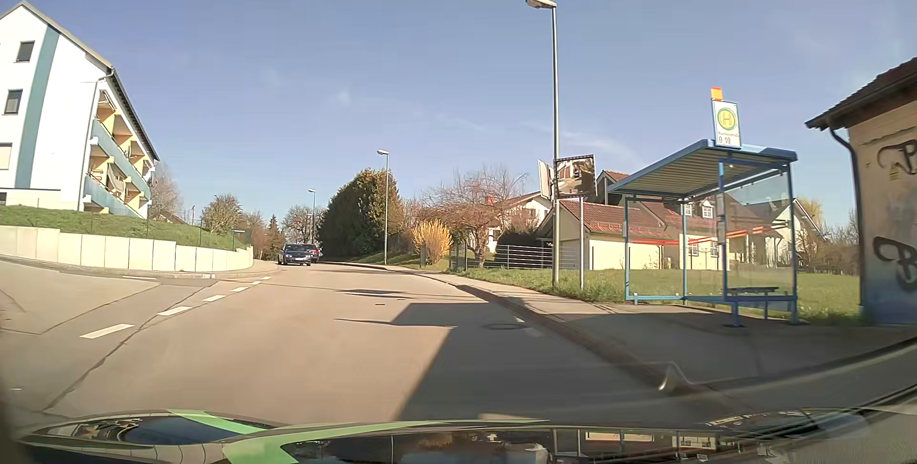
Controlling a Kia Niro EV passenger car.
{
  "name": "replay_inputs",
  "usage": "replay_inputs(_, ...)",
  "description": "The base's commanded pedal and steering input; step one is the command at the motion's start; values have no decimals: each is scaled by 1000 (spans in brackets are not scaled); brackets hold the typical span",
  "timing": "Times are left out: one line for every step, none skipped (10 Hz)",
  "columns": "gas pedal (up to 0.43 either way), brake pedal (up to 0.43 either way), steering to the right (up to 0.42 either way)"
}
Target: Follow the waypoints while adhering to traffic rules and regulations
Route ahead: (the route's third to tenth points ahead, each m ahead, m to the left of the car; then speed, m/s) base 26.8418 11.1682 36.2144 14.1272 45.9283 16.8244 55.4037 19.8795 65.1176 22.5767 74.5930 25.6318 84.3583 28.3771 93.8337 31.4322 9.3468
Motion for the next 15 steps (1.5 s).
replay_inputs(350, 0, -46)
replay_inputs(339, 0, -46)
replay_inputs(339, 0, -46)
replay_inputs(339, 0, -46)
replay_inputs(339, 0, -48)
replay_inputs(331, 0, -50)
replay_inputs(331, 0, -51)
replay_inputs(331, 0, -52)
replay_inputs(319, 0, -54)
replay_inputs(319, 0, -56)
replay_inputs(319, 0, -57)
replay_inputs(319, 0, -57)
replay_inputs(311, 0, -58)
replay_inputs(311, 0, -58)
replay_inputs(311, 0, -58)
